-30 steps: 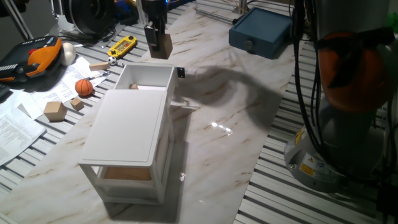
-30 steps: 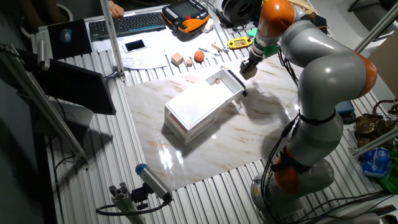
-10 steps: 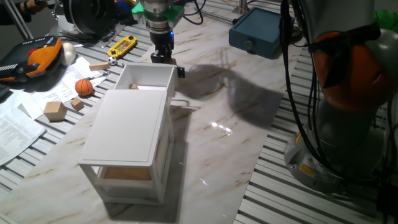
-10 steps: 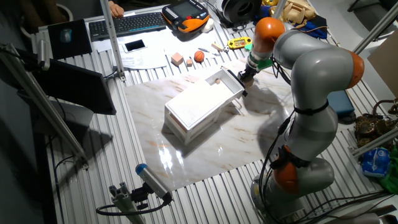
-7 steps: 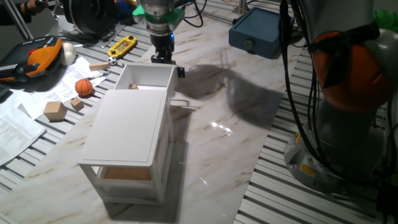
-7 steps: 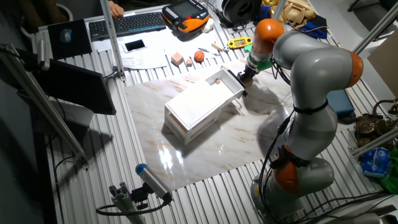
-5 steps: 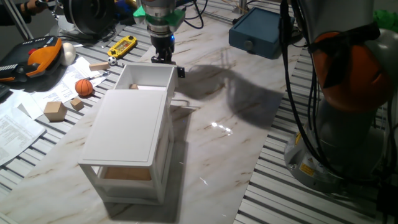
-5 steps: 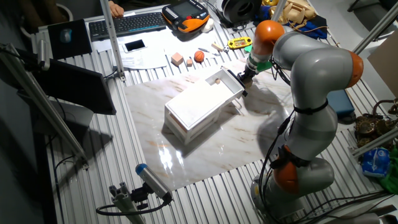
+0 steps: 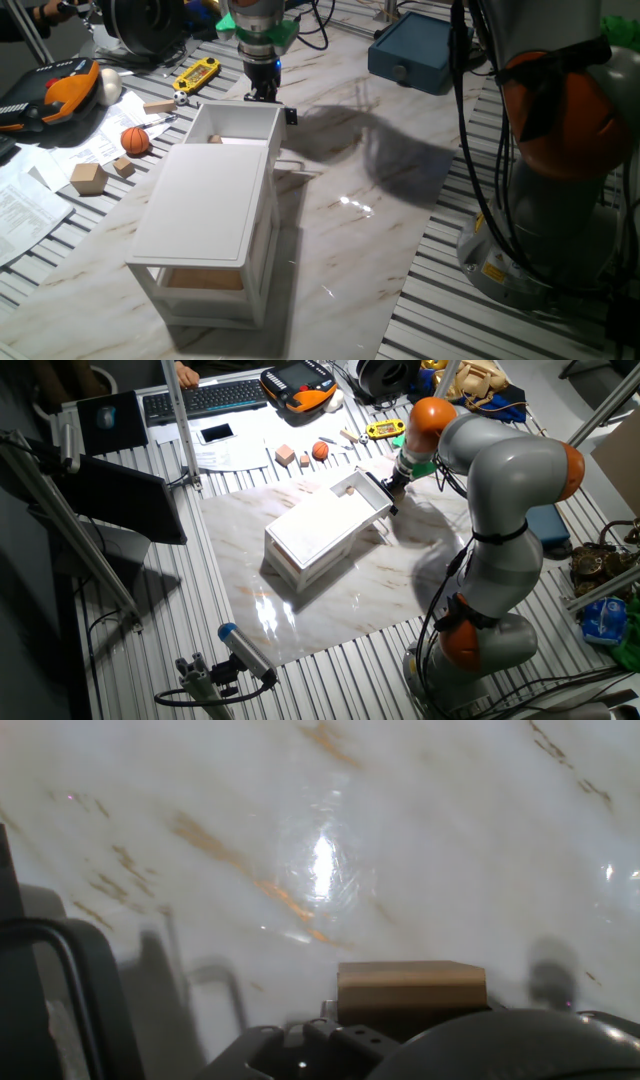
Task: Take something out of a drawer
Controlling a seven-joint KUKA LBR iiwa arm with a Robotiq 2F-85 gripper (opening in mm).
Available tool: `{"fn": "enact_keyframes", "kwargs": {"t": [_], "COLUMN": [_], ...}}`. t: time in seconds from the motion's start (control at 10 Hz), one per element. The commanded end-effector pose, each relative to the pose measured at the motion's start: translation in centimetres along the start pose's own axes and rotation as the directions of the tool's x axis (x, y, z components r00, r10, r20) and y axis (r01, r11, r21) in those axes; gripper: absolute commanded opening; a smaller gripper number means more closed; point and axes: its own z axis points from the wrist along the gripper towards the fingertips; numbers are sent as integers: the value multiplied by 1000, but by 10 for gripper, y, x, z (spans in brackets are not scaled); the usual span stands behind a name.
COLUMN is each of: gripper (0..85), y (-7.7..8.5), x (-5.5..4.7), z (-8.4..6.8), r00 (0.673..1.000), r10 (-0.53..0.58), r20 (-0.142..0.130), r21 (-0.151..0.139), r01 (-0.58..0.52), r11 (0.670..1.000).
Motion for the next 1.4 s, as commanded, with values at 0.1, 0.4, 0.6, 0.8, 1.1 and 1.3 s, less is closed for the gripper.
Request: {"fn": "enact_keyframes", "kwargs": {"t": [0.1, 0.4, 0.6, 0.8, 1.1, 1.3], "gripper": [0, 0, 0, 0, 510, 680], "y": [4, 6, 6, 5, 3, 3], "x": [1, 1, 1, 1, 1, 1], "z": [7, 10, 10, 10, 7, 7], "r00": [1000, 1000, 1000, 1000, 999, 999], "r10": [3, 7, 1, 9, 24, 38], "r20": [5, 5, 0, 8, 25, 39], "r21": [-3, -7, -15, -16, -22, -16], "r01": [-3, -7, -1, -9, -24, -37], "r11": [1000, 1000, 1000, 1000, 999, 999]}}
